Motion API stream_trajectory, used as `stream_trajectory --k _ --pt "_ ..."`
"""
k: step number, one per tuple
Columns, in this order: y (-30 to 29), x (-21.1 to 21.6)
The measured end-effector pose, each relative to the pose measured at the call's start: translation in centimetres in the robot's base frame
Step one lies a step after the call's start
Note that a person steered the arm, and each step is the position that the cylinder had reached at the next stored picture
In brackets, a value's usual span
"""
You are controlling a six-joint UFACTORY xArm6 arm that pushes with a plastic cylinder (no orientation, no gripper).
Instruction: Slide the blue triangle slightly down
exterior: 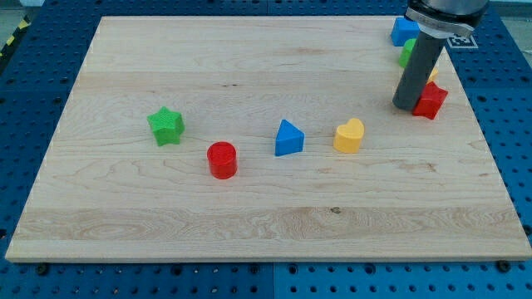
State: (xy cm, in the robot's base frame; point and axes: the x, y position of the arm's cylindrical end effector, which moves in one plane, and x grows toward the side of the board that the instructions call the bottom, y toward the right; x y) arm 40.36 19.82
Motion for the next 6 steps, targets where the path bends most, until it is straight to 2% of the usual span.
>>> stream_trajectory --k 1,3,4,6 --pt "-1.4 0.2" --pt "-14.3 1.9" --pt "-15.7 6.2" --pt "-15.4 7.5"
